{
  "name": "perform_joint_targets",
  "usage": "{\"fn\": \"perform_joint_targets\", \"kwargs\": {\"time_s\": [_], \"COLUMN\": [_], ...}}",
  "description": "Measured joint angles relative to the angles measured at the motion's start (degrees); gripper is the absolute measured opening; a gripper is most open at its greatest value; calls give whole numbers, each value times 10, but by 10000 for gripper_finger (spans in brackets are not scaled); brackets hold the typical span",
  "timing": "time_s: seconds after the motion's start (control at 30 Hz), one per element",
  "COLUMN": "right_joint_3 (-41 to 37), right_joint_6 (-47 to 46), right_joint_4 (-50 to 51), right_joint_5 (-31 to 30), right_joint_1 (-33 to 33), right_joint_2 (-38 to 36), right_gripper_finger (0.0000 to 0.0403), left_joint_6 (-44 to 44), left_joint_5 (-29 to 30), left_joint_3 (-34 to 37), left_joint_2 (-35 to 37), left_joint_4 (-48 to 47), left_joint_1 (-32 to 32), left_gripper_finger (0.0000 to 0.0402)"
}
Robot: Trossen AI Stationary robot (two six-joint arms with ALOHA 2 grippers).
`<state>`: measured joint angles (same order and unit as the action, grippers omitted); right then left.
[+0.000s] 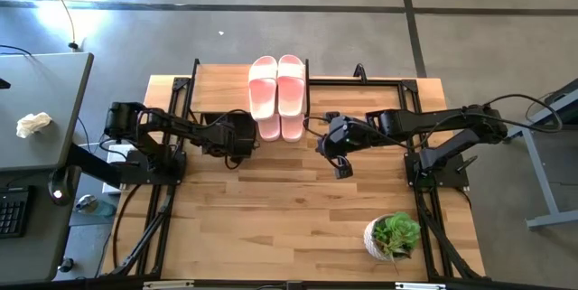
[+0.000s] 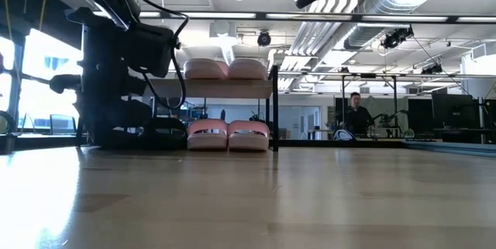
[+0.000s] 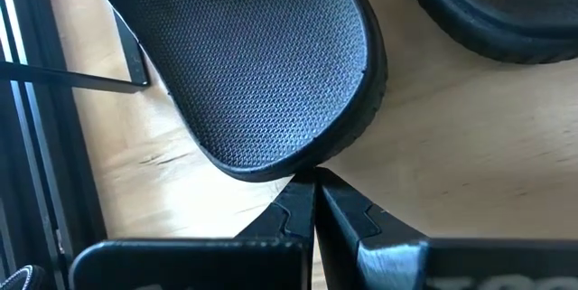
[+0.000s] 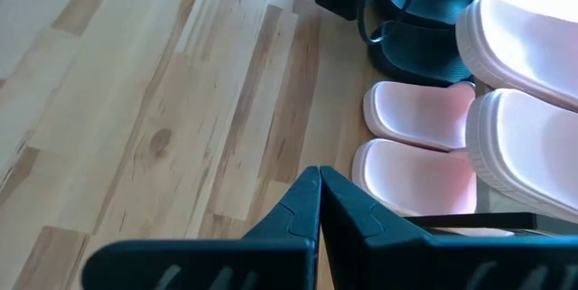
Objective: Pick and place slides into the shelf
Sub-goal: Put the black slide under the shelf, then return to Home Position
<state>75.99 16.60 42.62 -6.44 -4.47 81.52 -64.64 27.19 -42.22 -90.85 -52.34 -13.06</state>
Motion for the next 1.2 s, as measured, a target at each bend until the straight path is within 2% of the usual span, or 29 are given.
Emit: {"fn": "perform_joint_targets", "kwargs": {"time_s": [0.3, 0.53, 0.67, 0.77, 0.87, 0.93, 1.03, 1.13, 1.2], "right_joint_3": [0, 0, 0, 0, 0, 0, 0, 0, -1], "right_joint_6": [2, -1, -21, -43, -58, -68, -80, -102, -118], "right_joint_4": [0, 16, 50, 100, 147, 165, 183, 189, 189], "right_joint_5": [0, 0, 7, 32, 56, 63, 70, 75, 86], "right_joint_1": [0, 0, 5, 18, 32, 39, 48, 52, 53], "right_joint_2": [0, 0, -3, -11, -25, -36, -52, -63, -70], "right_gripper_finger": [0, 0, 0, 0, 0, 0, 0, 0, 0], "left_joint_6": [-10, -66, -73, -33, 100, 217, 370, 442, 457], "left_joint_5": [0, 2, 14, 45, 52, 3, -166, -328, -373], "left_joint_3": [-9, -54, -95, -133, -164, -180, -189, -189, -190], "left_joint_2": [0, 0, 0, 0, 0, 0, 0, 1, 2], "left_joint_4": [19, 39, 90, 157, 281, 383, 559, 714, 767], "left_joint_1": [44, 126, 184, 223, 247, 249, 232, 209, 190], "left_gripper_finger": [0, 1, 1, 1, 1, 1, 1, 1, 1]}}
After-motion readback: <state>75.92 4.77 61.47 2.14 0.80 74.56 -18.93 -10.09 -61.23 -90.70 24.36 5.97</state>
